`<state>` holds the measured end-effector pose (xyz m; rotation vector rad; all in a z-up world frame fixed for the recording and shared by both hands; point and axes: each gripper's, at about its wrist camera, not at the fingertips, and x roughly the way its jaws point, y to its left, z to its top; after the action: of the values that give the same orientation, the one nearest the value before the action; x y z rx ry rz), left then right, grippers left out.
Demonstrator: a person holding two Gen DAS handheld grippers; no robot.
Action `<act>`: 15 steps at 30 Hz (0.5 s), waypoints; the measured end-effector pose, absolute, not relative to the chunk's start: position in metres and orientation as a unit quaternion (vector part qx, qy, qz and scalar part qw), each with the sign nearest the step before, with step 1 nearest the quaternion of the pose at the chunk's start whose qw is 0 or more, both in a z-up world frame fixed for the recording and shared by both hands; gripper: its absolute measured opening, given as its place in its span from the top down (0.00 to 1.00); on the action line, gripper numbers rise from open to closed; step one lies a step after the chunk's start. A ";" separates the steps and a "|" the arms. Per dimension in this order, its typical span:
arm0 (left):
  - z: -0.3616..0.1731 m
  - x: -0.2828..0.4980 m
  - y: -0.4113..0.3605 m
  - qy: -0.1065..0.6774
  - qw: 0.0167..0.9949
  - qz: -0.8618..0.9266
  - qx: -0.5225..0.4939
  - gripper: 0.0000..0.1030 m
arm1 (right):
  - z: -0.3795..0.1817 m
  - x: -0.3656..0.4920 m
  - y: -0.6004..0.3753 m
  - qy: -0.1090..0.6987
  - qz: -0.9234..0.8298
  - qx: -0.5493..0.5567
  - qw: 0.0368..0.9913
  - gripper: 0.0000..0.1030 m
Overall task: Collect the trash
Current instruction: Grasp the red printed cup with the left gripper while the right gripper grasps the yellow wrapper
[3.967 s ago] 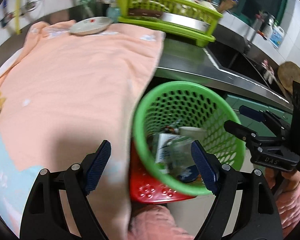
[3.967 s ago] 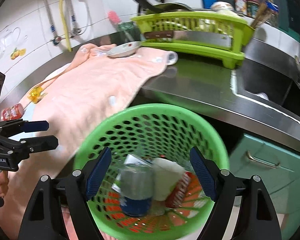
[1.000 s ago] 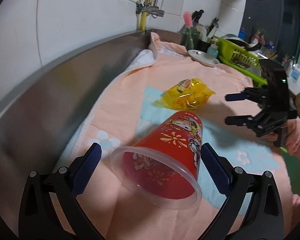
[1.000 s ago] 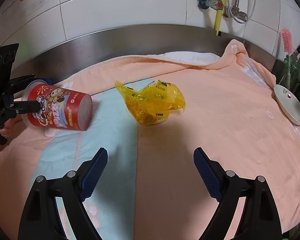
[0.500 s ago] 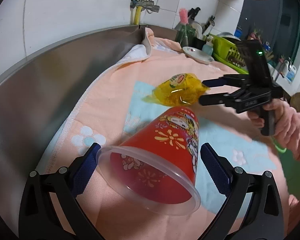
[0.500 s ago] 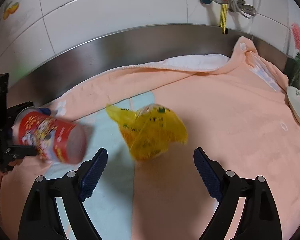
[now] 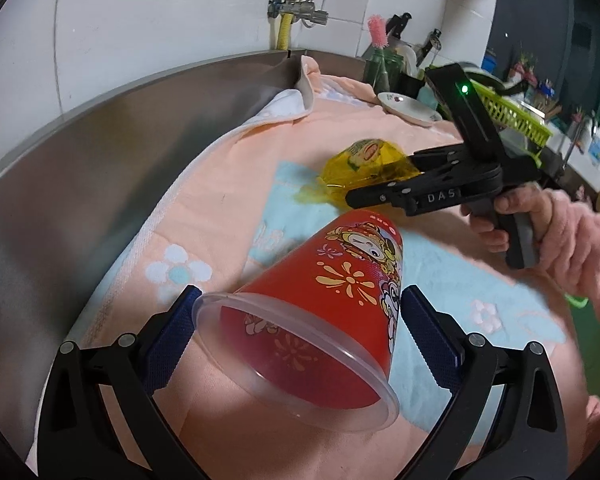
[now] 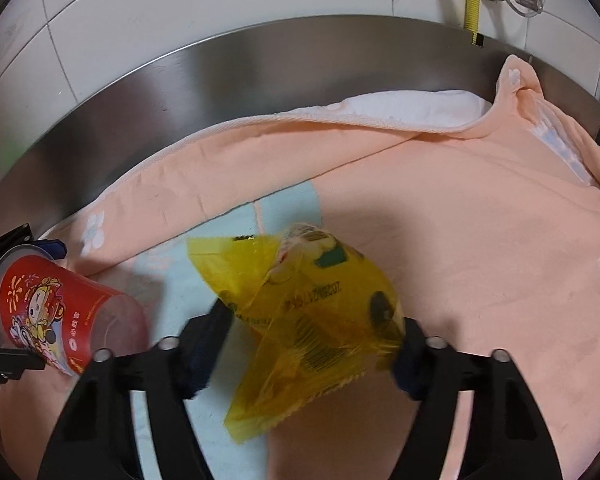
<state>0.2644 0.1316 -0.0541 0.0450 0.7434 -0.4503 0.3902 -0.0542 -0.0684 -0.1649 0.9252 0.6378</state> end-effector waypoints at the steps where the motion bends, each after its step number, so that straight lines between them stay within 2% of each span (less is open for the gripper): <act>1: -0.054 0.263 0.130 0.358 0.908 -0.215 0.027 0.06 | -0.067 0.388 -0.056 0.435 0.302 -0.077 0.845 0.45; 6: -0.056 0.255 0.125 0.360 0.909 -0.206 0.028 0.07 | -0.053 0.370 -0.071 0.424 0.299 -0.060 0.853 0.50; 15: -0.060 0.247 0.110 0.365 0.912 -0.179 0.054 0.07 | -0.031 0.328 -0.106 0.398 0.301 -0.052 0.865 0.50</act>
<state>0.2471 0.1103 -0.0596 0.1108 0.7531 -0.3695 0.3284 -0.1061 -0.0312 -0.1084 0.8330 0.6305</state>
